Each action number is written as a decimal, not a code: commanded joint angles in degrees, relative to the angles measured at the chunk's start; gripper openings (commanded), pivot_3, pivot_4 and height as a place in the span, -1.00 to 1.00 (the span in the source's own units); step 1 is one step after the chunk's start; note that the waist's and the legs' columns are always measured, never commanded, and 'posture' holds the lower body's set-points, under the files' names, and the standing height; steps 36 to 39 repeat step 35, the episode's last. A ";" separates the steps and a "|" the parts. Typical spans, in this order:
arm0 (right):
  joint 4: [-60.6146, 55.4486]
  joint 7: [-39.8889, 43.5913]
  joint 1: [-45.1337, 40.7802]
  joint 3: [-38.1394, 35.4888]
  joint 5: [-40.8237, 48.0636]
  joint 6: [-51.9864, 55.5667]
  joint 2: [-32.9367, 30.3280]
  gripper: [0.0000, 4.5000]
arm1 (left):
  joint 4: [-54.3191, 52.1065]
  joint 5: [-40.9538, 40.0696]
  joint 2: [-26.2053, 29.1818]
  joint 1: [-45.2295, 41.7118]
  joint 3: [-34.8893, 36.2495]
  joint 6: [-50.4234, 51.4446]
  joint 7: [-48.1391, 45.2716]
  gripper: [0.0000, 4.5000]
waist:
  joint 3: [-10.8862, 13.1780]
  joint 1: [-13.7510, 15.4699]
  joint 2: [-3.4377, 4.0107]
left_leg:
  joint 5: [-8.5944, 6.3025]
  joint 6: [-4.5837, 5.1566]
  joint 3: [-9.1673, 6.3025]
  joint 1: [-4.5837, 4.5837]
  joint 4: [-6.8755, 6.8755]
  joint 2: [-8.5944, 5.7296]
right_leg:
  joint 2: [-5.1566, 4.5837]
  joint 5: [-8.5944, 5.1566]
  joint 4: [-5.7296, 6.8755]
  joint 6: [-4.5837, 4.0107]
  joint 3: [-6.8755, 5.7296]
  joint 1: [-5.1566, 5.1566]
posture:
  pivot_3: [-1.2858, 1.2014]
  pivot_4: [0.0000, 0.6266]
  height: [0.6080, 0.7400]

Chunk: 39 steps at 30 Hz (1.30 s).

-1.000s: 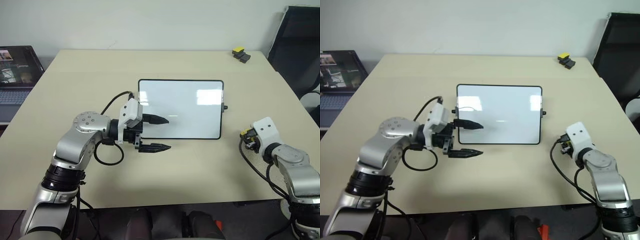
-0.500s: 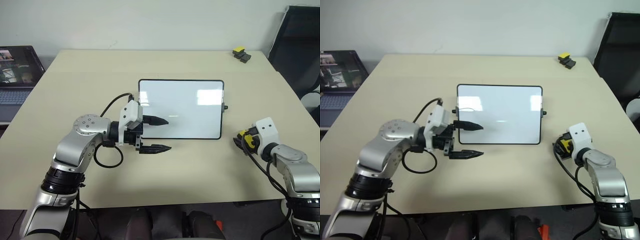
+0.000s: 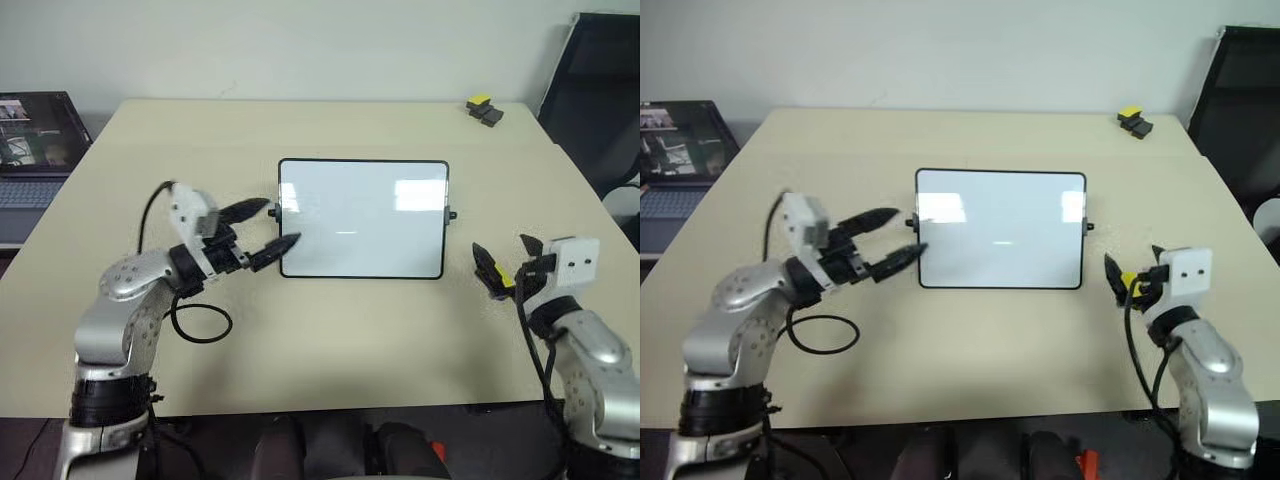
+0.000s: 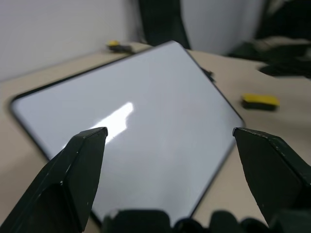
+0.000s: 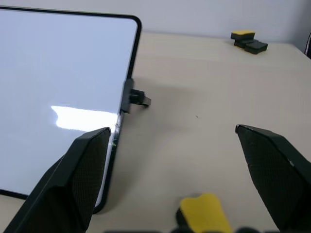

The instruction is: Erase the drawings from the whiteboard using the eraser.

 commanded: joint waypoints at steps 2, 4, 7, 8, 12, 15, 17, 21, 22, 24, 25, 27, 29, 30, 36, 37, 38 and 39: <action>-0.38 -0.29 7.87 4.24 -3.92 -18.46 4.02 0.99 | -4.53 0.91 -5.11 6.58 6.93 -5.86 9.64 1.00 | -0.01 -0.07 0.01 | 0.00 0.00 0.01 0.02 0.00 0.00 | 0.00 0.00 0.03 0.00 -0.01 -0.01 | 0.03 -0.52 1.00; 2.08 0.11 12.05 7.05 -6.03 -26.69 5.66 0.99 | -5.14 3.26 -8.00 11.30 8.56 -9.30 13.57 1.00 | -0.08 -0.09 -0.01 | 0.00 0.00 0.01 0.05 0.00 -0.01 | -0.04 0.00 0.03 0.00 0.00 0.03 | 0.03 -0.52 1.00; 5.01 1.22 15.68 10.55 -7.60 -34.40 6.30 0.99 | -5.75 4.70 -10.50 16.26 10.33 -12.30 17.30 1.00 | -0.08 -0.12 -0.03 | -0.01 -0.01 -0.03 0.16 0.00 0.00 | -0.05 0.00 0.02 0.00 0.00 0.19 | 0.03 -0.52 1.00; 6.16 2.06 17.27 11.67 -6.58 -34.84 6.66 0.99 | -5.60 5.29 -11.55 18.20 11.60 -13.90 18.81 1.00 | -0.10 -0.12 -0.04 | 0.00 -0.01 -0.03 0.18 0.01 -0.01 | -0.05 0.00 0.04 -0.01 -0.02 0.22 | 0.03 -0.52 1.00; 10.48 3.20 17.65 13.32 -6.67 -38.34 5.39 0.99 | -4.86 6.56 -14.07 21.26 12.60 -17.84 22.58 1.00 | -0.12 -0.06 -0.12 | 0.00 -0.01 -0.05 0.51 0.00 0.01 | -0.08 -0.01 0.02 -0.04 -0.07 0.61 | 0.03 -0.52 1.00; 14.67 4.16 14.11 11.18 -4.93 -39.67 2.87 0.99 | -5.71 9.23 -15.82 20.84 8.72 -18.85 25.15 1.00 | -0.12 0.09 -0.13 | 0.01 0.00 -0.05 0.69 0.01 -0.03 | -0.14 -0.02 0.01 -0.05 -0.06 0.74 | 0.03 -0.52 1.00; 17.71 4.17 13.05 11.03 -5.48 -41.30 2.00 0.99 | -5.90 10.33 -17.16 21.59 7.87 -19.94 26.85 1.00 | -0.17 0.12 -0.21 | 0.01 0.02 -0.04 0.84 0.01 -0.07 | -0.18 -0.02 -0.08 -0.05 -0.01 0.85 | 0.03 -0.52 1.00; 22.43 5.62 11.70 10.72 -4.74 -43.73 0.15 0.99 | -8.75 12.41 -19.49 23.82 5.15 -21.09 29.20 1.00 | -0.27 0.09 -0.36 | -0.04 -0.03 -0.04 0.83 -0.12 -0.04 | -0.13 -0.04 -0.23 -0.10 -0.02 0.93 | 0.03 -0.52 1.00; 23.13 5.87 11.63 10.70 -4.38 -44.05 -0.11 0.99 | -9.31 12.31 -20.12 24.41 4.86 -21.08 29.77 1.00 | -0.27 0.09 -0.35 | -0.07 -0.07 -0.03 0.82 -0.12 -0.05 | -0.12 -0.04 -0.24 -0.10 -0.01 0.93 | 0.03 -0.52 1.00; 23.83 6.23 11.45 10.73 -3.88 -44.49 -0.58 0.99 | -10.15 12.68 -20.81 25.52 3.90 -21.34 30.29 1.00 | -0.28 0.07 -0.33 | -0.11 -0.12 -0.02 0.80 -0.14 -0.02 | -0.10 -0.05 -0.29 -0.12 0.00 0.92 | 0.03 -0.52 1.00; 23.90 6.45 11.33 10.75 -3.60 -44.46 -0.81 0.99 | -10.54 12.94 -20.94 25.92 3.29 -21.20 30.49 1.00 | -0.27 0.07 -0.33 | -0.12 -0.14 -0.02 0.80 -0.15 -0.02 | -0.08 -0.06 -0.32 -0.12 0.00 0.92 | 0.03 -0.52 1.00; 23.51 6.74 11.49 11.21 -3.58 -44.64 -1.01 0.99 | -11.17 12.93 -20.77 26.68 2.67 -21.16 30.31 1.00 | -0.28 0.03 -0.33 | -0.13 -0.14 -0.02 0.80 -0.15 -0.02 | -0.08 -0.06 -0.33 -0.12 0.01 0.92 | 0.03 -0.52 1.00; 22.83 6.65 12.06 11.76 -3.71 -44.59 -0.94 0.99 | -11.11 13.00 -20.26 27.40 2.29 -21.44 29.76 1.00 | -0.28 0.03 -0.33 | -0.13 -0.15 -0.03 0.81 -0.15 -0.02 | -0.08 -0.06 -0.32 -0.12 0.02 0.92 | 0.03 -0.52 1.00; 22.45 6.63 12.30 11.91 -3.70 -44.47 -0.99 0.99 | -11.05 13.02 -20.22 27.52 2.17 -21.40 29.85 1.00 | -0.28 0.03 -0.33 | -0.13 -0.15 -0.02 0.81 -0.15 -0.02 | -0.08 -0.06 -0.32 -0.12 0.00 0.93 | 0.03 -0.52 1.00; 20.12 6.16 13.03 12.47 -3.99 -43.32 -1.26 0.99 | -10.54 12.30 -19.70 27.28 2.22 -20.95 29.77 1.00 | -0.28 0.04 -0.32 | -0.13 -0.15 -0.04 0.82 -0.15 -0.02 | -0.08 -0.06 -0.32 -0.12 0.00 0.93 | 0.03 -0.52 1.00; 20.12 6.16 13.03 12.47 -3.99 -43.32 -1.26 0.99 | -10.54 12.30 -19.70 27.28 2.22 -20.95 29.77 1.00 | -0.28 0.04 -0.32 | -0.13 -0.15 -0.04 0.82 -0.15 -0.02 | -0.08 -0.06 -0.32 -0.12 0.00 0.93 | 0.03 -0.52 1.00; 20.12 6.16 13.03 12.47 -3.99 -43.32 -1.26 0.99 | -10.54 12.30 -19.70 27.28 2.22 -20.95 29.77 1.00 | -0.28 0.04 -0.32 | -0.13 -0.15 -0.04 0.82 -0.15 -0.02 | -0.08 -0.06 -0.32 -0.12 0.00 0.93 | 0.03 -0.52 1.00; 20.12 6.16 13.03 12.47 -3.99 -43.32 -1.26 0.99 | -10.54 12.30 -19.70 27.28 2.22 -20.95 29.77 1.00 | -0.28 0.04 -0.32 | -0.13 -0.15 -0.04 0.82 -0.15 -0.02 | -0.08 -0.06 -0.32 -0.12 0.00 0.93 | 0.03 -0.52 1.00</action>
